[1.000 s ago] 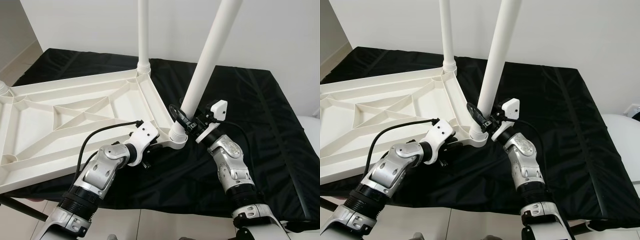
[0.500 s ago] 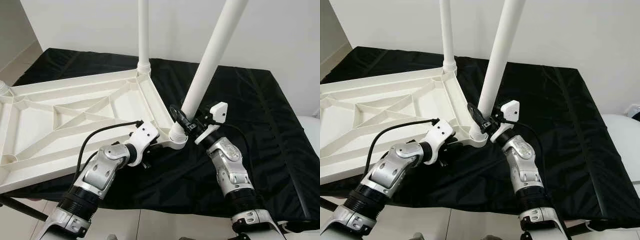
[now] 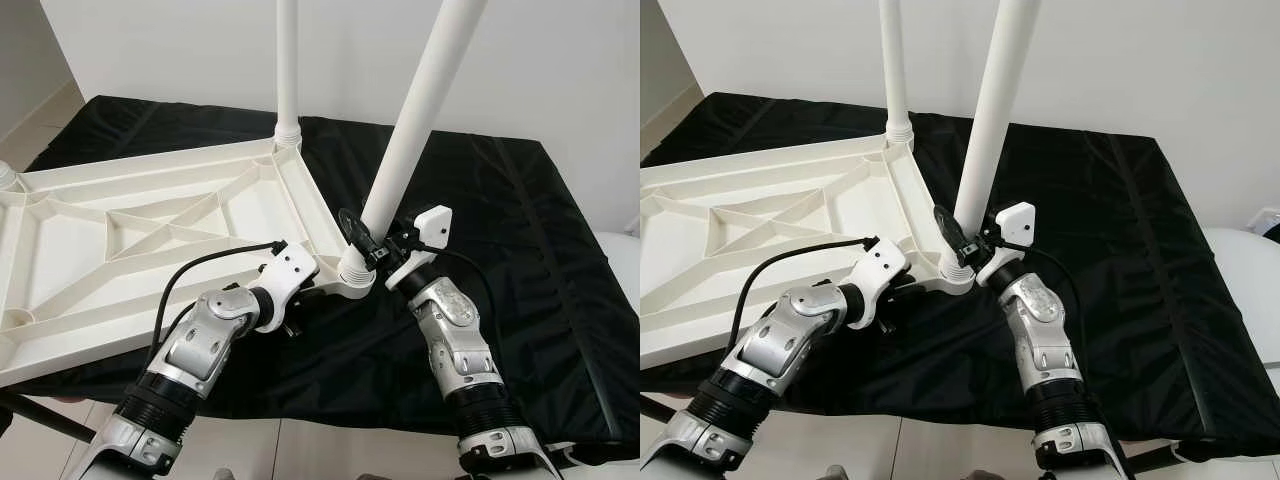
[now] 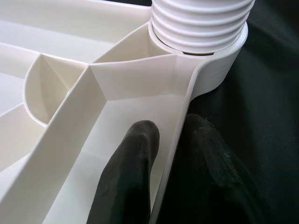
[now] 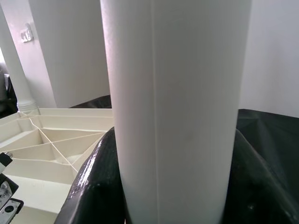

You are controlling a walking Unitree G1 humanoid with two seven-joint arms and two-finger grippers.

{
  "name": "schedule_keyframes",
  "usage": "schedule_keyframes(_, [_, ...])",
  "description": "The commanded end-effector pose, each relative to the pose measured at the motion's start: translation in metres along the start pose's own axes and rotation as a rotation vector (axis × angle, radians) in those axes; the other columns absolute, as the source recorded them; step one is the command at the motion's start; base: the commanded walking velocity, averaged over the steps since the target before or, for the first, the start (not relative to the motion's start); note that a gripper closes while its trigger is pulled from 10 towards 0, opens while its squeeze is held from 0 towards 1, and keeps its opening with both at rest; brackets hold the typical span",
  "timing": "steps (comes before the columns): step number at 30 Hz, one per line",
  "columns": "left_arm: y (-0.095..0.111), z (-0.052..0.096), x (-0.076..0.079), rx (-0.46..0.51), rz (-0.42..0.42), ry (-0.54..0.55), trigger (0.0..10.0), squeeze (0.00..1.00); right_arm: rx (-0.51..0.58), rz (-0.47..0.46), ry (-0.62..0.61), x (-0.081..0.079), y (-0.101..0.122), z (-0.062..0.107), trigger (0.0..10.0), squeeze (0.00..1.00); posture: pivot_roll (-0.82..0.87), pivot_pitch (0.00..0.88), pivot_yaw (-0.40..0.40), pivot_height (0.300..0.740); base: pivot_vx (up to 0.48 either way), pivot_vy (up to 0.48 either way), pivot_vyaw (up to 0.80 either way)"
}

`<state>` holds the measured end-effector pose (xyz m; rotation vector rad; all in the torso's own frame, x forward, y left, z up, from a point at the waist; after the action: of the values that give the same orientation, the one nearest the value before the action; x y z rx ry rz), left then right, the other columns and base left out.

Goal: Building children table

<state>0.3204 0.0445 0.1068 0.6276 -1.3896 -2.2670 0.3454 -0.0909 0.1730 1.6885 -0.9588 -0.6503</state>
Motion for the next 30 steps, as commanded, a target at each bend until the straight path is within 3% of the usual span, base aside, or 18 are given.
schedule_keyframes(1, [-0.0091,-0.0033,0.0152,-0.031,0.020,-0.078,10.0,0.00,-0.116,-0.037,-0.009,-0.0051,-0.0275,0.0096,10.0,0.00,0.04,0.028,-0.052,0.740,0.000,0.000,0.00])
schedule_keyframes(30, [-0.0072,-0.0039,0.0175,-0.026,0.018,-0.084,10.0,0.00,-0.089,0.012,-0.136,-0.0113,-0.0219,0.0107,10.0,0.00,0.05,0.019,-0.055,0.740,0.000,0.000,0.00])
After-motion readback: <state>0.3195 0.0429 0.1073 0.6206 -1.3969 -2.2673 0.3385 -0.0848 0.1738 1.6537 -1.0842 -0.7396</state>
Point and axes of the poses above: a point about 5 cm out from each wrist's last joint towards the gripper, its own z axis pointing back from the gripper into the wrist, its own y axis along the axis of the wrist's last joint, x = y × z, the point moved 4 cm from there along -z, pointing out of the wrist towards the gripper
